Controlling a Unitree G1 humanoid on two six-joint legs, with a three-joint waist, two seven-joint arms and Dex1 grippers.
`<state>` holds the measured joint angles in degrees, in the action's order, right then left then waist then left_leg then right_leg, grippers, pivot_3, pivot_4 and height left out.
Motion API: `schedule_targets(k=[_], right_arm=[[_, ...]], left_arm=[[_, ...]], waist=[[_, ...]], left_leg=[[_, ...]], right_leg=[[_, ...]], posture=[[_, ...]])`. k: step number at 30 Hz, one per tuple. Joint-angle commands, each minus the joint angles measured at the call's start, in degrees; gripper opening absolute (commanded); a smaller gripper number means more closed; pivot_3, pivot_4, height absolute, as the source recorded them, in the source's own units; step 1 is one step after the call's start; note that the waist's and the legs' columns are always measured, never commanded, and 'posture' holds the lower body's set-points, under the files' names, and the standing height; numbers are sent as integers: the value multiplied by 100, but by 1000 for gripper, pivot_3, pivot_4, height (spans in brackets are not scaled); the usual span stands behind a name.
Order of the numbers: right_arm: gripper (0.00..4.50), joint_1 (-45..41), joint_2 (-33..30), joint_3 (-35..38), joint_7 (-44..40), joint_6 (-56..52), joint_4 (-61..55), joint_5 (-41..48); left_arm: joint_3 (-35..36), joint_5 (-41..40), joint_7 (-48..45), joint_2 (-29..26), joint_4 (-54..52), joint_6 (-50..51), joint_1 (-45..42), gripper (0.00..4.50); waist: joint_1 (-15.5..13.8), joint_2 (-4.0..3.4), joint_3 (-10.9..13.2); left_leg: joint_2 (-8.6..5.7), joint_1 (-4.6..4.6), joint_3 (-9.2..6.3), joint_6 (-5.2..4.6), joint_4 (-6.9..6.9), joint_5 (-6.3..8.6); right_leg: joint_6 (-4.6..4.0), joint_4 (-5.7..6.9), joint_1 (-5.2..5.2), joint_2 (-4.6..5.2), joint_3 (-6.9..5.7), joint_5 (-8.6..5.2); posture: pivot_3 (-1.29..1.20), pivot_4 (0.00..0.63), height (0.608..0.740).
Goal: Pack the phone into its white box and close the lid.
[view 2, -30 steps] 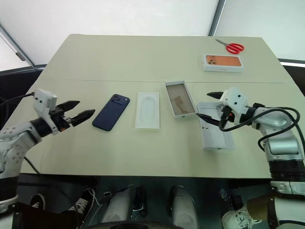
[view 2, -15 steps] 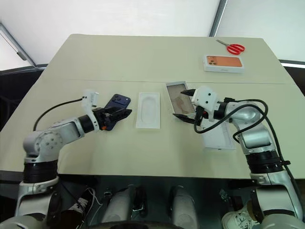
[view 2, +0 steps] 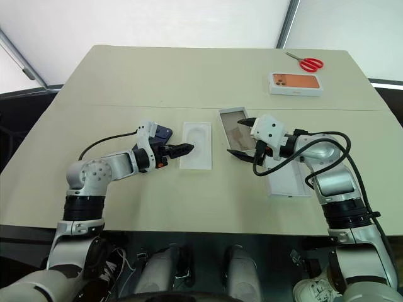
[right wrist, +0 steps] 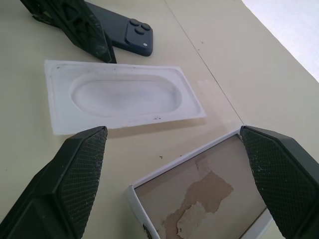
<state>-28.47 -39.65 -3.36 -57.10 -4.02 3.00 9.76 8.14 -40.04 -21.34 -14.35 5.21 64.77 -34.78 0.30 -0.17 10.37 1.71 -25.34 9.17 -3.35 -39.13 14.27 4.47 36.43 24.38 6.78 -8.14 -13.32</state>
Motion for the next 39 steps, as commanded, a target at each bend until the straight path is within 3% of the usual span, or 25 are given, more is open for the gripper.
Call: schedule_targets(k=[1, 6, 8, 9, 16, 17, 23, 28, 34, 39], right_arm=[[4453, -20, -49, 157, 53, 73, -166, 38], [4453, -18, -30, 131, 91, 59, -200, 27], [4500, -25, -27, 133, 99, 45, -218, 39], [4500, -30, -25, 138, 105, 37, -221, 47], [4500, -43, -57, 136, 102, 58, -189, 17], [4500, -61, -56, 137, 104, 62, -172, 13], [4500, -120, -40, 123, 111, 91, -103, -12], [4500, -17, -75, 6, -28, 110, -19, -80], [4500, -288, -225, -400, -283, 291, 736, -607], [4500, -998, -333, -822, -725, 963, 1990, -1104]], left_arm=[[111, -50, 13, 113, 331, 190, -120, 4500], [347, -118, 199, 510, 540, 278, -218, 4500], [398, -85, 275, 564, 528, 325, -215, 3989], [464, -121, 300, 591, 532, 361, -212, 3707], [810, -173, 502, 650, 593, 449, -157, 260], [815, -182, 505, 643, 579, 459, -140, 46], [955, -301, 600, 685, 555, 499, -115, 46], [1753, -725, 1007, 737, 639, 596, -327, 46], [2118, -907, 1286, 751, 596, 536, -545, 46], [1963, -833, 1213, 766, 488, 448, -589, 46]], waist=[[-2, 0, 0], [-56, 0, -1], [-80, 0, -1], [-88, 0, -1], [-87, 0, -2], [-84, 0, -2], [-70, 0, -3], [-52, 1, -2], [-63, 4, 0], [-57, 4, 0]], left_leg=[[0, 0, -1, 0, 0, 0], [-1, 1, -2, 0, -2, 0], [-1, 1, -2, 0, -2, 0], [-1, 1, -2, 0, -2, 0], [0, 2, -2, 0, -3, 0], [0, 4, -2, 0, -3, 0], [1, 5, -2, 0, -2, 0], [3, 5, -2, 0, -2, 0], [2, 2, -2, 0, -2, 0], [0, 2, 0, 0, -3, 0]], right_leg=[[0, 0, 0, 0, 0, 0], [0, 0, -3, 1, -1, 0], [0, 0, -3, 1, 0, 0], [0, 0, -3, 1, 0, 0], [0, 0, -3, 1, 0, 0], [0, 0, -5, 1, 0, 0], [0, 0, -5, 0, 0, 0], [0, 0, -5, 0, 2, 0], [0, 0, -5, -1, 0, 0], [0, -1, -4, -2, -4, 0]], posture=[[0, 150, 738], [0, 150, 738], [0, 150, 738], [0, 150, 738], [0, 150, 738], [0, 150, 738], [0, 150, 738], [0, 150, 738], [0, 150, 738], [0, 150, 738]])
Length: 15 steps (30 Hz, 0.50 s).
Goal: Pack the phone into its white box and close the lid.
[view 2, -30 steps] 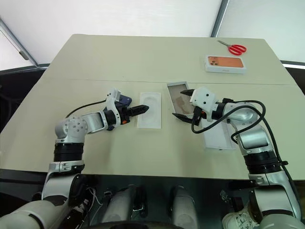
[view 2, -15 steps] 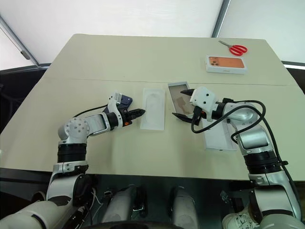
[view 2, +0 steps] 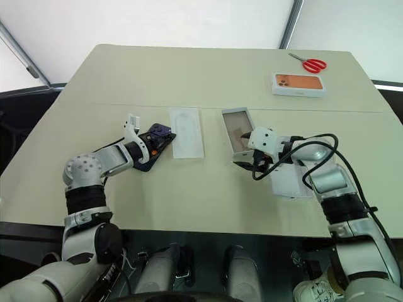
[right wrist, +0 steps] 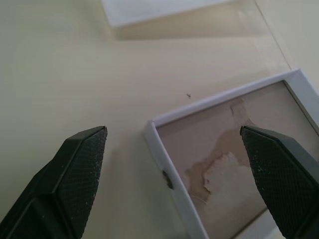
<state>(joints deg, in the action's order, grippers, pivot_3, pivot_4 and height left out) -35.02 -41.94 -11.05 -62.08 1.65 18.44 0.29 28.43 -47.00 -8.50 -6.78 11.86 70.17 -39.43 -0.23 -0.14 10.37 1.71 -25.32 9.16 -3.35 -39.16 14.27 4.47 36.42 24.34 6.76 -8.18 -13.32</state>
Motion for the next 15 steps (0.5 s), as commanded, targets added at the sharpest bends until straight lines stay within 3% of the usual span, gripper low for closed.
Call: schedule_targets(k=[1, 3, 10, 15], right_arm=[[4240, -470, -59, -77, -308, 428, 675, -152], [3693, -686, 30, -144, -477, 568, 1154, -174], [58, -1079, 341, -147, -909, 767, 2069, -96], [17, -978, 482, -75, -1144, 529, 1722, 139]], left_arm=[[-62, -190, -87, 31, -216, -71, -113, 1], [-110, -175, -78, 42, -318, -133, -67, 0], [-42, -210, 20, 127, -645, -384, 12, 0], [-122, -137, 171, 78, -844, -615, 12, 0]], waist=[[2, 1, 1], [11, 2, 1], [75, 2, 1], [98, 2, 1]], left_leg=[[0, 0, -1, 0, 1, 0], [1, 0, 0, 0, 1, 0], [1, 0, 0, 2, 1, -3], [3, 1, -1, 4, 2, -4]], right_leg=[[0, 0, 0, 0, 0, 0], [0, 0, 0, -2, 0, 0], [1, 1, 0, -3, 0, 0], [1, 2, -1, -3, 1, 0]], posture=[[0, 150, 738], [0, 150, 738], [0, 150, 738], [0, 150, 738]])
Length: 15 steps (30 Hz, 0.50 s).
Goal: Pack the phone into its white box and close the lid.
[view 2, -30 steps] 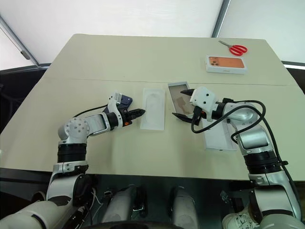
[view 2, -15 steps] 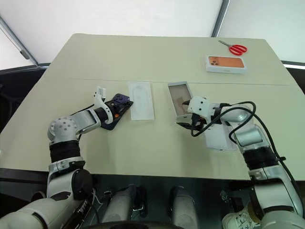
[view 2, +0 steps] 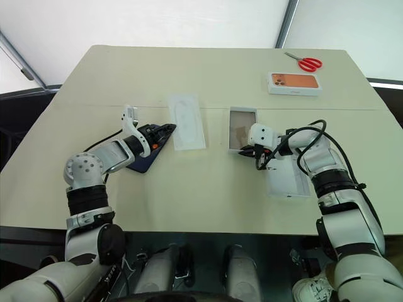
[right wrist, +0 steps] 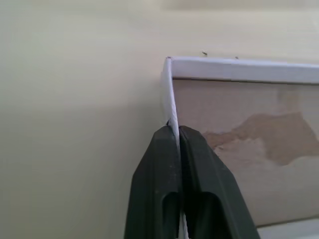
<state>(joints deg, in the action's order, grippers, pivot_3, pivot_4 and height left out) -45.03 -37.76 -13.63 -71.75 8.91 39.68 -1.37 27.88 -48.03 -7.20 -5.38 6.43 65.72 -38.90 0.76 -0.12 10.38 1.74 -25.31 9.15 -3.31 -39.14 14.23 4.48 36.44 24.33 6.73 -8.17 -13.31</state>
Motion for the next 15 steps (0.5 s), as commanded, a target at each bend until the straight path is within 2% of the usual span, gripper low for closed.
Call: schedule_targets(k=[1, 6, 10, 14, 15], right_arm=[[17, 95, 116, 228, -226, -377, -669, 447], [17, 663, 164, 207, -196, -1085, -2091, 682], [17, 1309, 310, 173, 273, -1601, -3334, 708], [17, 1576, 484, 252, 636, -2377, -3872, 885], [293, 1588, 534, 275, 678, -2595, -3976, 985]], left_arm=[[-46, -131, 44, -65, -331, -102, -60, 0], [47, -436, 111, -117, -456, 76, -189, 0], [203, -982, 191, -113, -468, 454, -348, 0], [330, -1289, 443, -43, -386, 564, -359, 0], [290, -1274, 486, -31, -374, 545, -341, 0]], waist=[[0, 0, 0], [-19, 0, 0], [-31, 1, 0], [-10, 0, 0], [-10, 0, 0]], left_leg=[[0, 0, 0, 0, 0, 0], [0, -1, -3, 0, 0, 0], [-2, -3, -6, 1, -1, 1], [-2, -2, -6, 2, -1, 1], [-2, -2, -7, 2, -1, 1]], right_leg=[[0, 1, 0, 0, 0, 0], [0, 1, 0, 3, 2, 0], [0, 1, 0, 5, 2, 0], [0, 2, 0, 6, 3, 0], [-1, 2, 0, 5, 3, 0]], posture=[[0, 150, 738], [0, 150, 738], [0, 150, 738], [0, 150, 738], [0, 150, 738]])
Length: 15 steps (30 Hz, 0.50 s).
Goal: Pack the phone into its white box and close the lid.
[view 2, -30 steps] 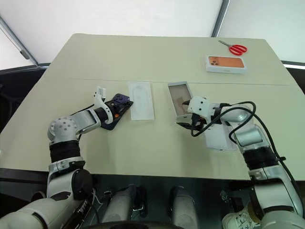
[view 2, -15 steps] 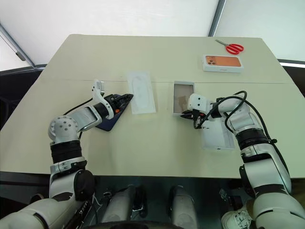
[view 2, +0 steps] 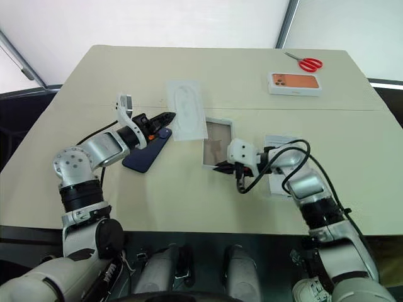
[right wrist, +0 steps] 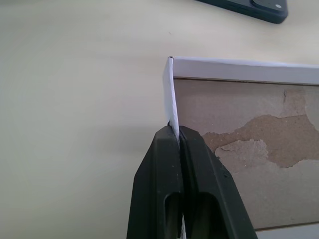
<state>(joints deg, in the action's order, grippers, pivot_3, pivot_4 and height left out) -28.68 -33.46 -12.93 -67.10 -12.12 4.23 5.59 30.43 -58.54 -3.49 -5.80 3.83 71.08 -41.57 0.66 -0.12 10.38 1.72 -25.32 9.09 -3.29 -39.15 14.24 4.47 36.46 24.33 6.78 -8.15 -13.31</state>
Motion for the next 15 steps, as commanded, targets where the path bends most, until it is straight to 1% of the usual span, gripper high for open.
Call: schedule_targets(k=[1, 2, 3, 5, 6, 8, 12, 15], right_arm=[[602, -41, 128, 206, 290, -509, -502, 283], [895, -37, 144, 208, 386, -480, -552, 249], [1335, -38, 142, 209, 499, -445, -573, 187], [2373, -67, 77, 250, 601, -410, -551, 153], [2823, -83, 31, 305, 616, -431, -549, 199], [2823, -72, -67, 430, 579, -537, -629, 373], [2823, 19, -598, 848, 457, -584, -609, 531], [2823, 89, -988, 1099, 545, -251, -289, 404]], left_arm=[[15, -260, 139, 35, -78, 19, -61, 0], [-30, -262, 144, 50, -62, -2, -43, 0], [-92, -213, 150, 60, -59, -61, -22, 0], [-137, -246, 169, 103, 0, -35, 6, 0], [-199, -201, 153, 111, -15, -57, 35, 0], [-292, -159, 128, 129, -27, -38, 91, 0], [-528, -124, 67, 178, -31, -36, 181, 0], [-670, -61, 63, 218, 90, -89, 196, 0]], waist=[[-1, 0, 0], [-2, 0, 0], [-7, 0, 0], [-14, 0, 0], [-18, 1, 0], [-20, 1, 0], [-37, 1, 0], [-18, 1, 0]], left_leg=[[1, 0, 0, 0, 0, 0], [1, 0, -1, 0, 0, 0], [1, 0, -1, 0, 0, 0], [-2, -1, 0, 0, 0, 0], [-2, -1, 0, 0, 0, 0], [-3, -1, 0, 0, 0, 0], [-5, -2, 0, -1, 0, 0], [-4, -2, 0, -1, 0, 0]], right_leg=[[0, 0, 0, -1, 0, 0], [-1, 1, 0, -1, 0, 0], [0, 1, 1, -2, 0, 0], [0, 0, 1, -2, -1, 0], [0, 0, 1, -2, -1, 0], [0, -1, 1, -2, -2, 0], [0, -1, 0, -1, -2, 0], [0, -2, 1, -1, -2, 0]], posture=[[0, 150, 738], [0, 150, 738], [0, 150, 738], [0, 150, 738], [0, 150, 738], [0, 150, 738], [0, 150, 738], [0, 150, 738]])
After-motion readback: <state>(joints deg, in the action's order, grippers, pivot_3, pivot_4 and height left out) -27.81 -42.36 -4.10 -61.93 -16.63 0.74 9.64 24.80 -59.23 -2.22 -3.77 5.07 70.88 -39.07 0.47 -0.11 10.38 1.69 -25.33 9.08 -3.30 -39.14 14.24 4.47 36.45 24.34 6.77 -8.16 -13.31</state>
